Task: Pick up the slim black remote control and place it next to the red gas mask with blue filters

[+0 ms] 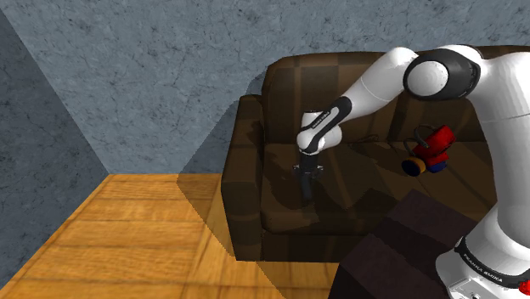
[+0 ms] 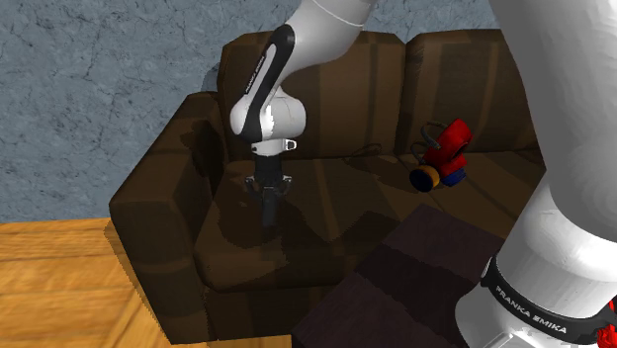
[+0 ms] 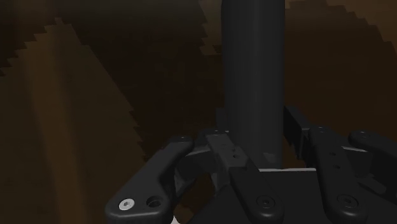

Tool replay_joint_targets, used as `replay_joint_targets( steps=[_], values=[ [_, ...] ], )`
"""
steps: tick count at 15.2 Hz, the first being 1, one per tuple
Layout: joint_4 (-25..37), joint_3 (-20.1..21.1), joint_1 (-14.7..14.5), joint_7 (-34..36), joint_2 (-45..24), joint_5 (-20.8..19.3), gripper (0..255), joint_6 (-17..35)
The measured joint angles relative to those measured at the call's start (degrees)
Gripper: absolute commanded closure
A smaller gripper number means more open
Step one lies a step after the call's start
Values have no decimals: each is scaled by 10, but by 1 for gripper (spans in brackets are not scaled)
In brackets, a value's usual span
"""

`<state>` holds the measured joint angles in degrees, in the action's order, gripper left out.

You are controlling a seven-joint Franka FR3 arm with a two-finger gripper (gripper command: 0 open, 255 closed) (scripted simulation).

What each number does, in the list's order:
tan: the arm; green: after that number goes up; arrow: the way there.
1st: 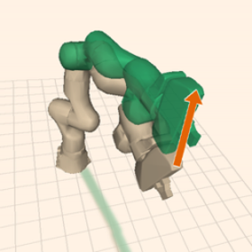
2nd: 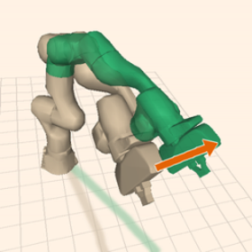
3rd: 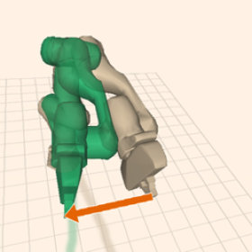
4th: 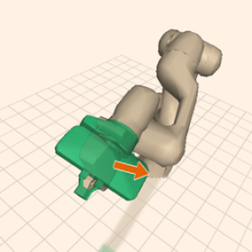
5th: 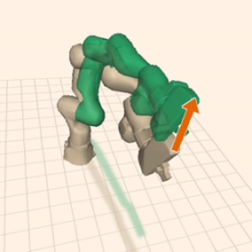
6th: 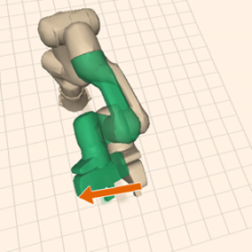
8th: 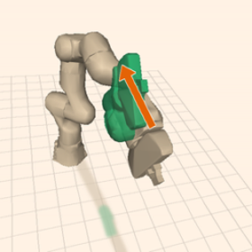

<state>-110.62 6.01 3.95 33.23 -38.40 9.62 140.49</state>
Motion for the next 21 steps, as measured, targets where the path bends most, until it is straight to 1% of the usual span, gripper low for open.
replay_joint_targets(
  steps=[9,21],
  values=[
    [-16,1,2,7,60,-1,255,-44],
    [-17,1,4,17,128,-2,255,-109]
  ],
)
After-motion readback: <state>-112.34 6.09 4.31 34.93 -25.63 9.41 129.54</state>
